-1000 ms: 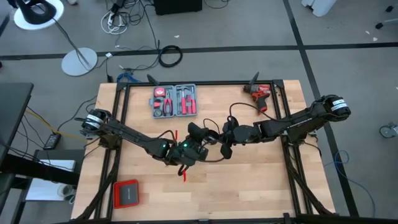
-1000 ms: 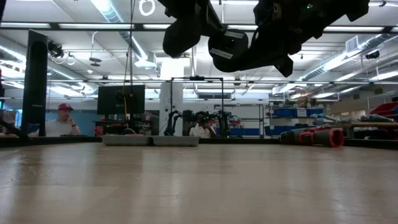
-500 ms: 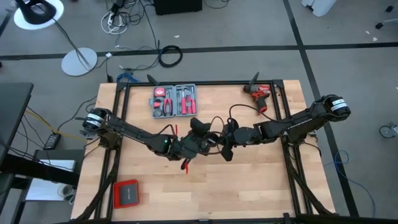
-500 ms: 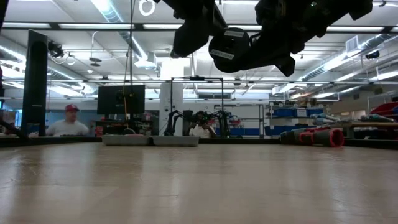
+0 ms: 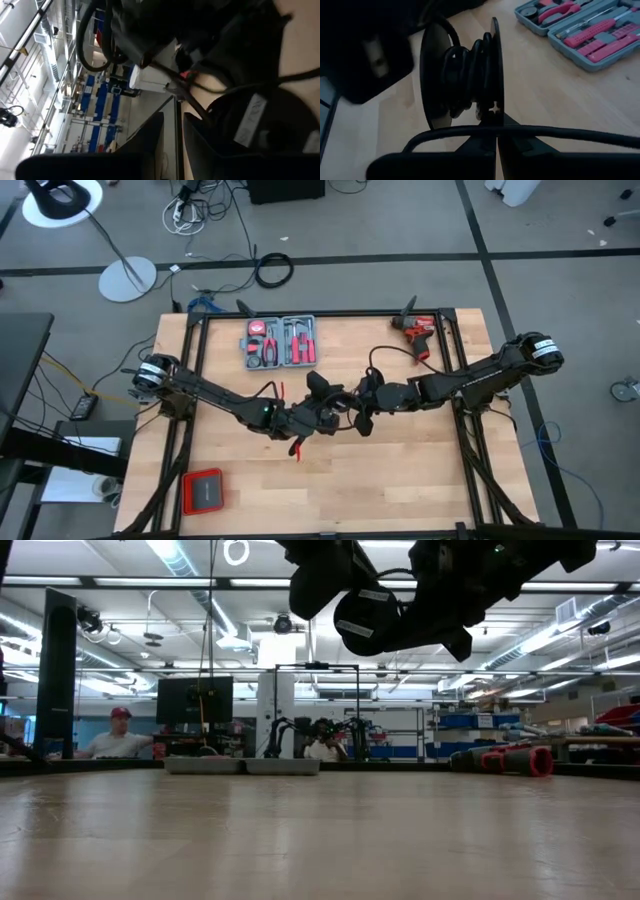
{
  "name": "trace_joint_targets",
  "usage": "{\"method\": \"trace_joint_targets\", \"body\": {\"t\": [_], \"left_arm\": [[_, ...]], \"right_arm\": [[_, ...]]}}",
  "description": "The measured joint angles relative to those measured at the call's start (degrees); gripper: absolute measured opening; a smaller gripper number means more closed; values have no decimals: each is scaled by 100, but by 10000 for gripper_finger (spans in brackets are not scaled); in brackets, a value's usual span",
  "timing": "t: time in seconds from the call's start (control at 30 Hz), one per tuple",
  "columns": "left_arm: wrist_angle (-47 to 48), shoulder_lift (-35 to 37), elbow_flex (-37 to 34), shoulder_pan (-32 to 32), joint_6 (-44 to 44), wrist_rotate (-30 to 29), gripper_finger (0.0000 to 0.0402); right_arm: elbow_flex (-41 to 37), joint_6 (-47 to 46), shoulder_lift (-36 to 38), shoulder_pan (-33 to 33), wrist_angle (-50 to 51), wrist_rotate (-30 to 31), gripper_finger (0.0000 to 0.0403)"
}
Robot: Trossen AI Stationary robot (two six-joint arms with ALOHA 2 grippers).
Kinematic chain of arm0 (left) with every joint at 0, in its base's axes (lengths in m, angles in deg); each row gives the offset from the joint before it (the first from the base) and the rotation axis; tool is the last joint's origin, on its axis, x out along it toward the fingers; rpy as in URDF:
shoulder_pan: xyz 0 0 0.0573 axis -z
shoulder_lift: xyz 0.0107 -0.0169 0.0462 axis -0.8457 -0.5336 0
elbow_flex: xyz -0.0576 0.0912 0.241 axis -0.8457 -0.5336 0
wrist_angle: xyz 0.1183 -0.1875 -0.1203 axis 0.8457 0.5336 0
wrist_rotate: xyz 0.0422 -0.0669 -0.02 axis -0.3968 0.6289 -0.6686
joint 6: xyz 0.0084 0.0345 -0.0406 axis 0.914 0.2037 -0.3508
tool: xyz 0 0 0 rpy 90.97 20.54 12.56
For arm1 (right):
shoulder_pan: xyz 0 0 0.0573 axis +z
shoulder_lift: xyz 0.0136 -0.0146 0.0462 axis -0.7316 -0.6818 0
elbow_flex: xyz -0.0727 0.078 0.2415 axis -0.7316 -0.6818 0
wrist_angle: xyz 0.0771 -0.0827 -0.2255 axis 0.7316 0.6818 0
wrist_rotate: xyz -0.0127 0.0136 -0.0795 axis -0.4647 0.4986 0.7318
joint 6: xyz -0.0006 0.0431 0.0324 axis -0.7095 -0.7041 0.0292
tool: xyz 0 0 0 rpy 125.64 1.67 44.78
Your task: Coil cords
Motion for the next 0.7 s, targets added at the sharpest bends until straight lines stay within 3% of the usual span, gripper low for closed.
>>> {"method": "trace_joint_targets", "body": {"t": [0.2, 0.7], "left_arm": [[-79, 5, 0, 58, -171, -22, 76], [-439, 17, 11, 2, -161, -11, 76]], "right_arm": [[-11, 49, -4, -37, -182, 255, 0], [-17, 277, -13, -66, -640, 142, 0]]}}
